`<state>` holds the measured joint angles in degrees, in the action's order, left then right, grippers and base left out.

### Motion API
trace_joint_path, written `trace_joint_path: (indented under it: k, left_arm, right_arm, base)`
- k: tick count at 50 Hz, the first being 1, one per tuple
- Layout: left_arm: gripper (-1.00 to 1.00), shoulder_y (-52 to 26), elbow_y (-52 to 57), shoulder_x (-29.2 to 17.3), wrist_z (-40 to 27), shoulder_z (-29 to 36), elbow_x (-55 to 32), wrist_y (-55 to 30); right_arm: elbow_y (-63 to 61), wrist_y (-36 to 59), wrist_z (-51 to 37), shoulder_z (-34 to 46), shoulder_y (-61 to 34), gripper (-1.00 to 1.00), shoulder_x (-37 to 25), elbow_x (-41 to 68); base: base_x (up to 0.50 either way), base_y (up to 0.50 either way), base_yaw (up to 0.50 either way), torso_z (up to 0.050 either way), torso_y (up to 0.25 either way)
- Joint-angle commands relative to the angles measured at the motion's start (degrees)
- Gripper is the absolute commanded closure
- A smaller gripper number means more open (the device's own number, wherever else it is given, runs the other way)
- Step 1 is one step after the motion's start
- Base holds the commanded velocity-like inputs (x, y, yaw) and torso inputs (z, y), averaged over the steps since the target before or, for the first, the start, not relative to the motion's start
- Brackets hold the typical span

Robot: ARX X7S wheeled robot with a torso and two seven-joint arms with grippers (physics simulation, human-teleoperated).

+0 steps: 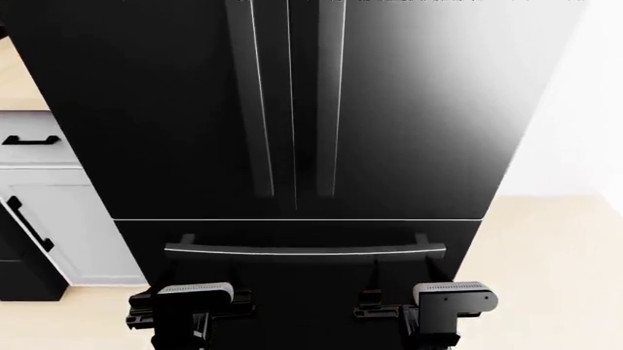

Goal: Open the fridge doors

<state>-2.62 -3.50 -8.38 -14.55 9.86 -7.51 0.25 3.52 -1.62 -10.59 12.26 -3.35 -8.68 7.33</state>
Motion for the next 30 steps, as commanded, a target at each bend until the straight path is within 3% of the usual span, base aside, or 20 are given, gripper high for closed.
trace_joint_path:
  k: [1, 17, 30]
  left_arm:
    - [-1.00, 0.4, 0.4, 0.7, 1.8, -0.6, 0.0, 0.4]
    - [-1.00, 0.0, 0.0, 0.2, 1.2, 0.0, -0.5, 0.5]
    - [-1.00, 0.3, 0.3, -0.3, 0.7, 0.6, -0.8, 0.8]
  right_arm:
    - [-0.7, 0.1, 1.1, -1.0, 0.5, -1.00, 0.6, -0.4]
    - [-0.2, -0.2, 0.5, -0.2, -0.1, -1.00, 0.2, 0.0]
    - [-0.5, -0.6, 0.3, 0.5, 0.0, -1.00, -0.2, 0.4]
  base:
    - [0.20, 0.00, 0.00, 0.000, 0.000]
    - [0.20, 0.00, 0.00, 0.000, 0.000]
    - [0.01, 0.00, 0.00, 0.000, 0.000]
